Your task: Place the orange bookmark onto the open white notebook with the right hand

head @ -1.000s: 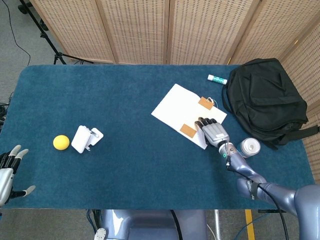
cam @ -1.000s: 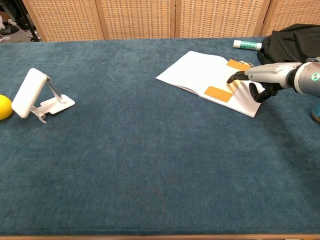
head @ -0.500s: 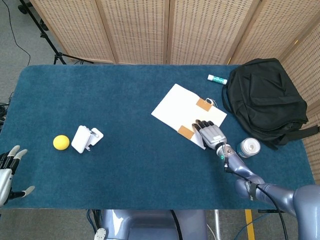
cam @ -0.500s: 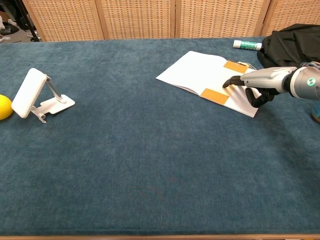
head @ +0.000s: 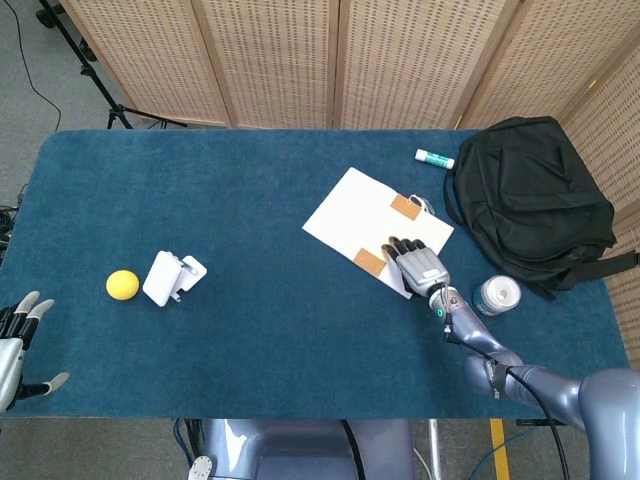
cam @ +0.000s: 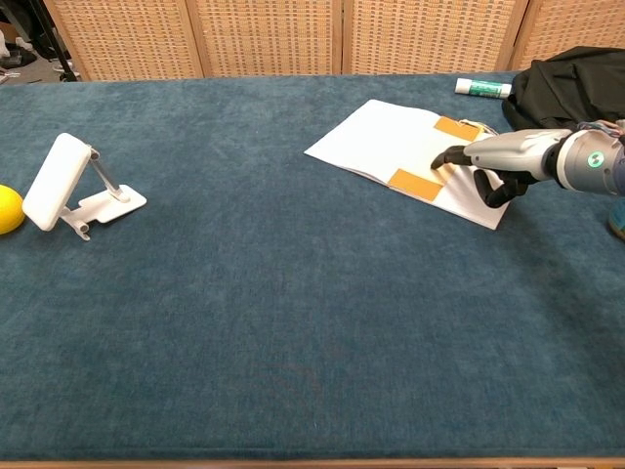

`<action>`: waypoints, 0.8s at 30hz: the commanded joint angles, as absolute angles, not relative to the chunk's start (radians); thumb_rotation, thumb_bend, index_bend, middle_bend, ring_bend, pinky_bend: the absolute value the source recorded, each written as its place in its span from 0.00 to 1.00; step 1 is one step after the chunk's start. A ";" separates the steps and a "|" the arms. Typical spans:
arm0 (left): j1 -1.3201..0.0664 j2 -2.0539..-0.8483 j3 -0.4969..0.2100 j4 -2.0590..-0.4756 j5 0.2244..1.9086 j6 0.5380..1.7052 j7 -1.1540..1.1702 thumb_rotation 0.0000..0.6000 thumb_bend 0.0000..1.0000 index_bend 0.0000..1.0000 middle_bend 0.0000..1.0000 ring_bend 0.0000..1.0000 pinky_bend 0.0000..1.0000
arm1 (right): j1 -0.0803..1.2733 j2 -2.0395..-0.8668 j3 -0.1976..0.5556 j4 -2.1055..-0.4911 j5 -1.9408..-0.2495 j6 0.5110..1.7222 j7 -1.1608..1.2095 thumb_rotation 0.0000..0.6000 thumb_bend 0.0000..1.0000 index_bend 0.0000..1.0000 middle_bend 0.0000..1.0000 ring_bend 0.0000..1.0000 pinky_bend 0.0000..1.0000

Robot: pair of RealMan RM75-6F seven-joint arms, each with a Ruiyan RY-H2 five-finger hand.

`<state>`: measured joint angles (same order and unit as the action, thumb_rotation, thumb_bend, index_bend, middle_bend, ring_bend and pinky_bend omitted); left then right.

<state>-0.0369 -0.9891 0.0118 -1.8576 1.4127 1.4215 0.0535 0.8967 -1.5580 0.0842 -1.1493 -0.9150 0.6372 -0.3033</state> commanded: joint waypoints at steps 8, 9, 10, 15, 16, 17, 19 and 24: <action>-0.039 -0.991 0.011 -1.861 1.409 1.416 0.062 1.00 0.00 0.00 0.00 0.00 0.00 | 0.893 -1.564 0.088 -1.138 -0.921 0.631 -0.298 1.00 1.00 0.05 0.00 0.00 0.09; -0.040 -0.992 0.011 -1.861 1.408 1.415 0.063 1.00 0.00 0.00 0.00 0.00 0.00 | 0.893 -1.565 0.088 -1.142 -0.923 0.632 -0.298 1.00 1.00 0.05 0.00 0.00 0.09; -0.040 -0.992 0.011 -1.861 1.408 1.415 0.064 1.00 0.00 0.00 0.00 0.00 0.00 | 0.893 -1.565 0.088 -1.144 -0.926 0.633 -0.299 1.00 1.00 0.05 0.00 0.00 0.09; -0.040 -0.994 0.011 -1.861 1.406 1.415 0.067 1.00 0.00 0.00 0.00 0.00 0.00 | 0.893 -1.570 0.086 -1.146 -0.937 0.637 -0.308 1.00 1.00 0.05 0.00 0.00 0.09; -0.039 -0.993 0.010 -1.861 1.406 1.415 0.066 1.00 0.00 0.00 0.00 0.00 0.00 | 0.893 -1.572 0.088 -1.142 -0.936 0.638 -0.307 1.00 1.00 0.05 0.00 0.00 0.09; -0.039 -0.993 0.010 -1.860 1.405 1.415 0.065 1.00 0.00 0.00 0.00 0.00 0.00 | 0.894 -1.572 0.089 -1.140 -0.936 0.637 -0.308 1.00 1.00 0.05 0.00 0.00 0.09; -0.039 -0.992 0.009 -1.860 1.404 1.416 0.063 1.00 0.00 0.00 0.00 0.00 0.00 | 0.894 -1.572 0.089 -1.137 -0.937 0.637 -0.309 1.00 1.00 0.05 0.00 0.00 0.09; -0.040 -0.991 0.010 -1.860 1.405 1.413 0.062 1.00 0.00 0.00 0.00 0.00 0.00 | 0.894 -1.568 0.090 -1.131 -0.940 0.636 -0.312 1.00 1.00 0.05 0.00 0.00 0.09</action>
<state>-0.0396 -0.9909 0.0097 -1.8597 1.4055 1.4136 0.0618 0.8943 -1.5689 0.0900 -1.1311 -0.9396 0.6361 -0.3120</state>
